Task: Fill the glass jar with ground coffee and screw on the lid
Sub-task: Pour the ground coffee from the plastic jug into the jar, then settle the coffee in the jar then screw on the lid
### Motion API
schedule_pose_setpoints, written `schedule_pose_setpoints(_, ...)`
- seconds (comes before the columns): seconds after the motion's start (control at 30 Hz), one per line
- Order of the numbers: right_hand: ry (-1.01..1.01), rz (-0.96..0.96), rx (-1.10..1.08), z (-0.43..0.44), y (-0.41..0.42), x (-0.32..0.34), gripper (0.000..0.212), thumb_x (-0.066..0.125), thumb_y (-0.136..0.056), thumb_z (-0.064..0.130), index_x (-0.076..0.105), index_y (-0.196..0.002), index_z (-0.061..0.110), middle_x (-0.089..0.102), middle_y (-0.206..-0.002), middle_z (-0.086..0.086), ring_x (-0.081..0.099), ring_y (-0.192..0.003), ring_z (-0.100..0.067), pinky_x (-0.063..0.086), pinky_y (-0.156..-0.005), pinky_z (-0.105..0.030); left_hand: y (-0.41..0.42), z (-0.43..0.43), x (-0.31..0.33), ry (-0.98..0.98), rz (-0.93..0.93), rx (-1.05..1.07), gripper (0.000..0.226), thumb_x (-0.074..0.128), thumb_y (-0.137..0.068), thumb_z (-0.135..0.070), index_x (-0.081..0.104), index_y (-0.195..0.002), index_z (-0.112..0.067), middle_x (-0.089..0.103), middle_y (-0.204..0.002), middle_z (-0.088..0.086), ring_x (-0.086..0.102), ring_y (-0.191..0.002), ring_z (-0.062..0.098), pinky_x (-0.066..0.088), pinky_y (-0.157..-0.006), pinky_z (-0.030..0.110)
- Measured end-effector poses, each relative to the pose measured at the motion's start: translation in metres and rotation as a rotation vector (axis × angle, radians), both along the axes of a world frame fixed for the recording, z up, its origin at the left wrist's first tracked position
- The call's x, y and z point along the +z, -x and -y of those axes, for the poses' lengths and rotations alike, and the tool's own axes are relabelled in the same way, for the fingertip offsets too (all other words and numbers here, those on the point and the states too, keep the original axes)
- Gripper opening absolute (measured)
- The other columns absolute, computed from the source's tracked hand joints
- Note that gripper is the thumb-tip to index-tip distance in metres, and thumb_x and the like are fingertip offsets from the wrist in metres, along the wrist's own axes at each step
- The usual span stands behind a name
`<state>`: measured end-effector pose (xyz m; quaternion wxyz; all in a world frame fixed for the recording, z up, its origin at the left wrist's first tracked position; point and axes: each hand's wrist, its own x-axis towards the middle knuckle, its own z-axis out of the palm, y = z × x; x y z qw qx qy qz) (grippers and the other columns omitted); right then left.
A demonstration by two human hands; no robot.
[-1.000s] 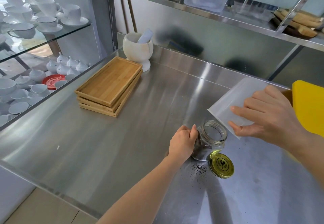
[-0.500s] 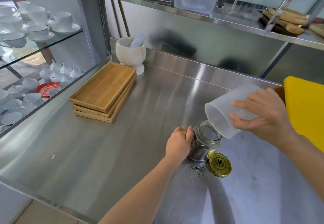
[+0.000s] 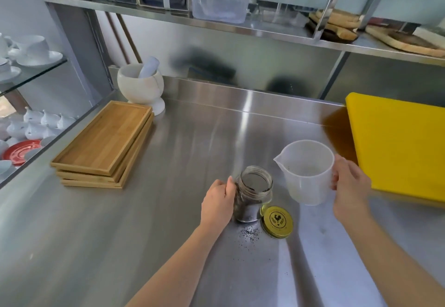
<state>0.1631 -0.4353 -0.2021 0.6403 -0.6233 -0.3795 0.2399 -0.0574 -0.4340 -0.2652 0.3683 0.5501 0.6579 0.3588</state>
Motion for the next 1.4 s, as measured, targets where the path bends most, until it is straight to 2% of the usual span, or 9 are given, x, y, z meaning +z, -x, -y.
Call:
schedule_pose_setpoints(0.2, 0.116, -0.199, -0.101, 0.011, -0.017, -0.039, 0.030, 0.049, -0.090, 0.017, 0.049, -0.061, 0.023, 0.046, -0.056, 0.006, 0.039, -0.061, -0.014, 0.036, -0.056, -0.028, 0.001, -0.002, -0.004, -0.021, -0.003, 0.010, 0.048, 0.029, -0.097, -0.038, 0.040, -0.066, -0.004, 0.048, -0.076, 0.006, 0.049, -0.074, 0.029, 0.036, -0.070, 0.035)
schedule_pose_setpoints(0.57, 0.238, -0.300, -0.130, 0.015, -0.028, -0.063, 0.010, 0.050, -0.092, 0.023, 0.058, -0.087, 0.018, 0.056, -0.082, -0.003, 0.054, -0.082, -0.019, 0.050, -0.074, -0.036, -0.001, 0.002, 0.000, -0.029, -0.001, 0.029, 0.048, 0.029, -0.098, -0.035, 0.032, -0.056, -0.012, 0.043, -0.070, 0.000, 0.045, -0.070, 0.025, 0.034, -0.070, 0.033)
schedule_pose_setpoints(0.77, 0.248, -0.351, -0.134, 0.016, -0.036, -0.070, 0.019, 0.051, -0.092, 0.030, 0.058, -0.104, 0.018, 0.058, -0.097, -0.004, 0.053, -0.094, -0.021, 0.044, -0.090, -0.041, -0.002, 0.004, 0.002, -0.038, -0.008, 0.045, 0.048, 0.028, -0.099, -0.033, 0.034, -0.055, -0.015, 0.045, -0.076, 0.001, 0.047, -0.073, 0.024, 0.034, -0.071, 0.032)
schedule_pose_setpoints(0.87, 0.213, -0.257, -0.250, 0.018, -0.036, -0.066, 0.029, 0.051, -0.094, 0.032, 0.053, -0.120, 0.019, 0.055, -0.116, -0.005, 0.048, -0.105, -0.019, 0.039, -0.098, -0.040, -0.004, 0.005, 0.003, -0.046, 0.002, 0.058, 0.046, 0.029, -0.099, -0.032, 0.036, -0.057, -0.015, 0.047, -0.079, 0.003, 0.047, -0.075, 0.023, 0.033, -0.072, 0.031)
schedule_pose_setpoints(0.97, 0.088, 0.001, -0.272, 0.020, -0.027, -0.050, 0.037, 0.057, -0.091, 0.029, 0.048, -0.124, 0.013, 0.053, -0.119, -0.010, 0.047, -0.104, -0.018, 0.043, -0.097, -0.040, -0.006, 0.007, 0.004, -0.039, 0.032, 0.069, 0.046, 0.029, -0.099, -0.031, 0.038, -0.058, -0.013, 0.049, -0.080, 0.002, 0.048, -0.072, 0.020, 0.032, -0.071, 0.029)
schedule_pose_setpoints(1.07, -0.040, 0.243, -0.141, 0.023, -0.011, -0.029, 0.051, 0.058, -0.082, 0.037, 0.046, -0.123, 0.010, 0.048, -0.112, -0.002, 0.046, -0.099, -0.012, 0.042, -0.083, -0.014, -0.007, 0.009, 0.005, -0.010, 0.034, 0.082, 0.048, 0.028, -0.099, -0.032, 0.040, -0.057, -0.013, 0.052, -0.085, 0.002, 0.049, -0.074, 0.020, 0.032, -0.072, 0.029)
schedule_pose_setpoints(1.13, -0.118, 0.355, -0.033, 0.025, 0.000, -0.018, 0.055, 0.056, -0.079, 0.042, 0.047, -0.120, 0.007, 0.046, -0.108, -0.001, 0.045, -0.092, 0.003, 0.039, -0.075, -0.002, -0.009, 0.010, 0.006, 0.006, 0.032, 0.095, 0.049, 0.028, -0.099, -0.033, 0.038, -0.055, -0.013, 0.054, -0.089, 0.005, 0.049, -0.077, 0.023, 0.033, -0.073, 0.030)
schedule_pose_setpoints(1.27, -0.148, 0.491, 0.239, 0.030, 0.027, -0.014, 0.043, 0.055, -0.076, 0.043, 0.048, -0.110, 0.018, 0.050, -0.096, 0.008, 0.046, -0.090, 0.006, 0.039, -0.076, -0.004, -0.012, 0.013, 0.007, 0.062, 0.012, 0.141, 0.047, 0.025, -0.098, -0.035, 0.037, -0.057, -0.016, 0.053, -0.090, 0.006, 0.049, -0.082, 0.027, 0.034, -0.076, 0.033)
schedule_pose_setpoints(1.4, 0.064, 0.442, 0.455, 0.038, 0.055, -0.039, 0.068, 0.070, -0.067, 0.047, 0.039, -0.123, 0.025, 0.050, -0.108, 0.015, 0.050, -0.100, 0.004, 0.038, -0.088, -0.009, -0.011, 0.012, 0.006, 0.095, 0.049, 0.132, 0.044, 0.026, -0.098, -0.035, 0.039, -0.060, -0.016, 0.053, -0.089, 0.007, 0.049, -0.084, 0.028, 0.037, -0.081, 0.038)
